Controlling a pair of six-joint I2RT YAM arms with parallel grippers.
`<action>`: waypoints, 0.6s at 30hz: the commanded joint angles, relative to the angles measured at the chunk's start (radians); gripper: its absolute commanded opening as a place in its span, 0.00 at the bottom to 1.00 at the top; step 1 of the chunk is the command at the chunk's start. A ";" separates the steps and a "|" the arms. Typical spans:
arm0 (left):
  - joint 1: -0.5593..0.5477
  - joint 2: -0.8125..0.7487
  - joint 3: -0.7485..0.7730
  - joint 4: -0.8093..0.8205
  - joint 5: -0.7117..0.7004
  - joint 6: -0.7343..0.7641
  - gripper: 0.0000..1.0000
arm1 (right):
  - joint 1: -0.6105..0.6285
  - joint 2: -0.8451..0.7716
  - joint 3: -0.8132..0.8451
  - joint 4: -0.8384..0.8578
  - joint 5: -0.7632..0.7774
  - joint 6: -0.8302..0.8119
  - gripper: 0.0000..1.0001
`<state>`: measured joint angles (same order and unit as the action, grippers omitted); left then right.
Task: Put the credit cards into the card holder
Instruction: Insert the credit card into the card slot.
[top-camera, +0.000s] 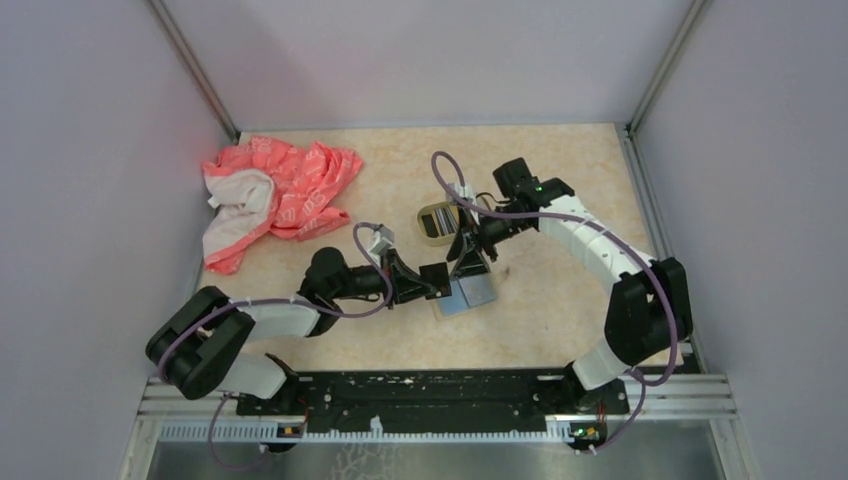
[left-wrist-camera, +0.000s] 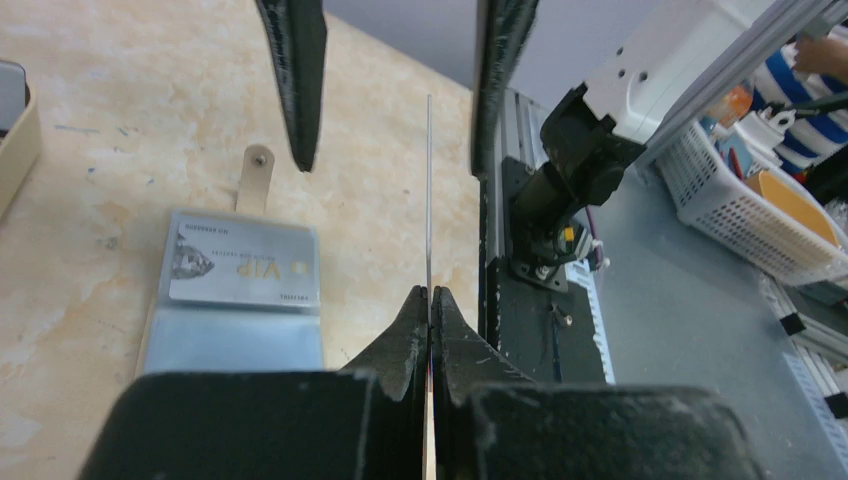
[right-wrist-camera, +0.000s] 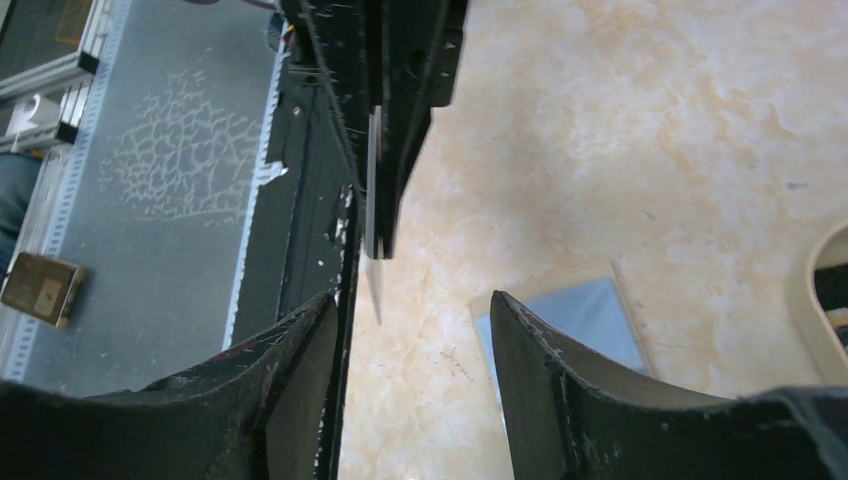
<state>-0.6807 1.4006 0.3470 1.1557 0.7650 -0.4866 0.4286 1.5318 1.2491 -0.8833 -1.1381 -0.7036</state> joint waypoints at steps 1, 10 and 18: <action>0.001 -0.018 0.063 -0.210 0.071 0.117 0.00 | 0.064 0.012 0.020 -0.073 -0.028 -0.132 0.56; 0.001 -0.030 0.119 -0.342 0.079 0.164 0.00 | 0.134 0.061 0.041 -0.057 0.054 -0.082 0.23; 0.001 -0.043 0.136 -0.407 0.080 0.201 0.00 | 0.136 0.062 0.068 -0.075 0.061 -0.069 0.14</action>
<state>-0.6807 1.3842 0.4496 0.7933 0.8230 -0.3336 0.5495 1.6058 1.2530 -0.9485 -1.0664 -0.7731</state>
